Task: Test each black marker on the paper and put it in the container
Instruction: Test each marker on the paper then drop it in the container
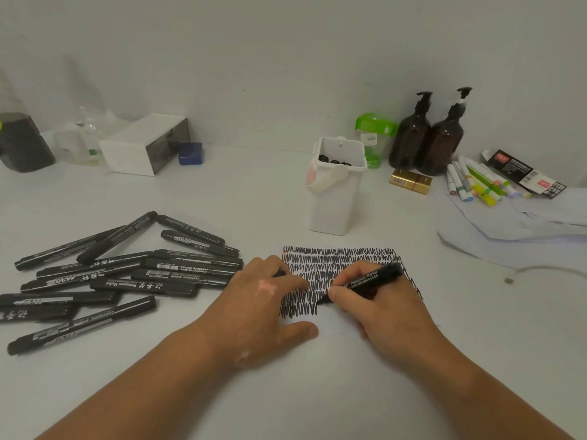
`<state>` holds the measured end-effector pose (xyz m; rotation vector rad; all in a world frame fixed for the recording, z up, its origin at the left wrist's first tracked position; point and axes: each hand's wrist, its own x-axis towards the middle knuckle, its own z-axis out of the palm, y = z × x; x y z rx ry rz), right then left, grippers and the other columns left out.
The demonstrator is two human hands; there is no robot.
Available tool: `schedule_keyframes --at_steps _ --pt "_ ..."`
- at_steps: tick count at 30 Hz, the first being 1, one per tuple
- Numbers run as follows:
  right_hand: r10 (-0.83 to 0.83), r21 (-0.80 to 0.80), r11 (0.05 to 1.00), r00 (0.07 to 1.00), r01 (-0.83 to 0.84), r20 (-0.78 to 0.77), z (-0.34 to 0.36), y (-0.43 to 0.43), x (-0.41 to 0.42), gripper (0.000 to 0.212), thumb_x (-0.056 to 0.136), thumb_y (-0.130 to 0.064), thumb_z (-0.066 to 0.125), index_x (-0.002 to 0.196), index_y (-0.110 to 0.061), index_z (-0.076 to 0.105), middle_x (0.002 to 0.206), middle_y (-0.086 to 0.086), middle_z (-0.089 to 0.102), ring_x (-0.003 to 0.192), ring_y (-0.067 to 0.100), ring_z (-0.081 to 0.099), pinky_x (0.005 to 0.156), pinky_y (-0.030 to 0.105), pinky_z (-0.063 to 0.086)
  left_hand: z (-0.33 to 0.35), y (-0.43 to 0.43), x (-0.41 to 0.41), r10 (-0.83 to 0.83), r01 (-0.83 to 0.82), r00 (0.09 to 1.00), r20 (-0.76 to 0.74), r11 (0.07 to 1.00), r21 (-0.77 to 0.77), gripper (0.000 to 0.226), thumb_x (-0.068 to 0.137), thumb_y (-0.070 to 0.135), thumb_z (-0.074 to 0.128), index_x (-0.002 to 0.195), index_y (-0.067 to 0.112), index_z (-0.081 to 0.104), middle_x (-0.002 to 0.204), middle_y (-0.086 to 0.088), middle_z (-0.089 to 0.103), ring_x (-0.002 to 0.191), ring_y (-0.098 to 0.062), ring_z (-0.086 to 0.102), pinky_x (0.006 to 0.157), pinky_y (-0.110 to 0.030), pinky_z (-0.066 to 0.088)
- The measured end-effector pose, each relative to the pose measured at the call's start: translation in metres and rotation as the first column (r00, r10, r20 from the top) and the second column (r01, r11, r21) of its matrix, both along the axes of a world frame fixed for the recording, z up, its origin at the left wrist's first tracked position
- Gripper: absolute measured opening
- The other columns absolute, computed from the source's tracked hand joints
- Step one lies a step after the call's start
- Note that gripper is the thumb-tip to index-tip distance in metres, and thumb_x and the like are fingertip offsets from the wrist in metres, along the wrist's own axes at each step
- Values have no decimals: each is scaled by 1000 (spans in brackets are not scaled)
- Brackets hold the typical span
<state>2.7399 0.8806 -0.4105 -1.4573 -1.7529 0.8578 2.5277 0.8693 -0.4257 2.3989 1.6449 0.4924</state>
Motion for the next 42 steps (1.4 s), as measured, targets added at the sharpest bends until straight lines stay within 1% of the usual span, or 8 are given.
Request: schedule_keyframes --at_steps 16,20,23,26,28,34,37,42 --pt "26 -9 1000 999 -26 26 1 2 2 13 70 -39 68 76 -28 68 64 -9 67 57 1 57 52 11 41 5 -2 2 7 -7 1000 -9 999 -33 67 76 75 59 135 43 51 120 18 43 114 -7 39 101 -26 37" --pt "-46 -68 997 953 27 -298 2 6 5 12 70 -34 71 75 -23 68 56 -4 59 49 13 48 48 26 37 7 -4 0 -8 8 1000 -4 999 -49 63 79 71 59 135 43 50 119 18 43 113 -6 39 102 -26 37" --pt "-95 -133 991 834 27 -543 6 10 13 15 78 -21 81 74 -18 66 58 7 59 46 14 46 39 23 33 11 -4 0 14 -11 997 81 999 -45 49 91 47 61 138 39 48 117 16 47 112 -3 40 98 -17 33" --pt "-87 -123 992 819 20 -568 8 10 16 16 82 -24 81 74 -19 68 60 8 62 48 12 49 39 23 33 18 -2 -1 71 -42 943 325 994 -98 48 92 3 49 131 31 50 108 12 57 85 5 49 77 -8 37" --pt "-84 -114 993 826 24 -557 7 11 17 15 79 -28 81 77 -17 71 60 8 59 48 12 47 40 23 34 21 -2 -4 104 -48 880 464 990 -131 52 92 -7 42 125 33 48 102 15 61 64 1 51 62 -11 40" --pt "-32 -148 984 724 -98 -689 10 11 19 4 79 -16 74 82 -14 76 65 13 62 53 19 51 43 27 40 18 0 -6 151 -48 756 637 983 -177 57 90 4 67 124 43 43 114 21 67 88 -12 68 80 -24 55" --pt "-37 -140 985 680 -97 -732 12 11 19 4 78 -18 69 75 -16 71 63 17 62 50 20 52 43 28 42 17 2 -6 223 -32 621 751 965 -260 47 77 12 83 103 42 58 111 14 71 81 -18 73 72 -29 59" --pt "-3 -72 995 696 -69 -718 14 10 21 8 78 -22 72 72 -16 73 61 9 60 50 16 52 45 25 43 15 6 -8 221 -17 604 766 964 -265 25 68 31 81 91 36 73 91 4 78 84 -24 74 90 -47 58"
